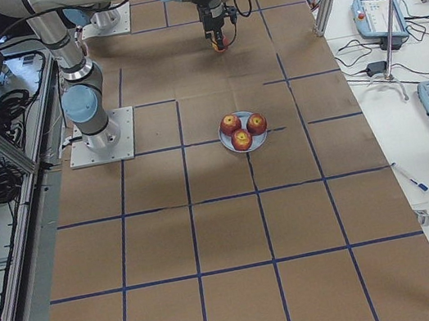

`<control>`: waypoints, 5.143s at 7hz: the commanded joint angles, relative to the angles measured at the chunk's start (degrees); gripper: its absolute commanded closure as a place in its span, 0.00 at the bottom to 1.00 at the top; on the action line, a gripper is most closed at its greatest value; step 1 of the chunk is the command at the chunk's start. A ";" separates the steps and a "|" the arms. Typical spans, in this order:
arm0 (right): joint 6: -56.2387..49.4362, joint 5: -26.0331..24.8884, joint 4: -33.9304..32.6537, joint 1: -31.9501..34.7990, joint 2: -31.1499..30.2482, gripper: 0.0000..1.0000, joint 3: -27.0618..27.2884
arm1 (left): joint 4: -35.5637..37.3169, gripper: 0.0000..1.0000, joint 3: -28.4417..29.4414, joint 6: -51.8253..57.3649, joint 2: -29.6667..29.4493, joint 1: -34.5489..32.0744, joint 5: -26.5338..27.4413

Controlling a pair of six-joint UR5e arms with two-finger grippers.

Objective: Transfer apple from basket to plate
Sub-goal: 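Carry the apple with the left gripper toward the table center, then open the left gripper to set the apple on the table, then move the right gripper over the apple while the left arm withdraws, then lower and close the right gripper on the apple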

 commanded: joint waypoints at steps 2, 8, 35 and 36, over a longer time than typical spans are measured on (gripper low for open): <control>-0.03 0.00 0.07 0.00 0.00 0.00 0.00 | 0.16 0.01 -0.10 0.09 -0.10 -0.03 -0.18; -0.03 0.17 -0.37 0.00 0.01 0.00 -0.09 | -0.98 0.01 0.52 1.06 5.50 0.58 0.00; 23.70 0.44 -38.69 22.06 35.25 0.00 -0.26 | -42.46 0.01 7.55 32.09 32.24 18.08 -2.02; 23.78 0.18 -38.60 21.97 34.81 0.15 -0.52 | -42.46 0.01 7.11 32.17 32.68 18.16 -2.02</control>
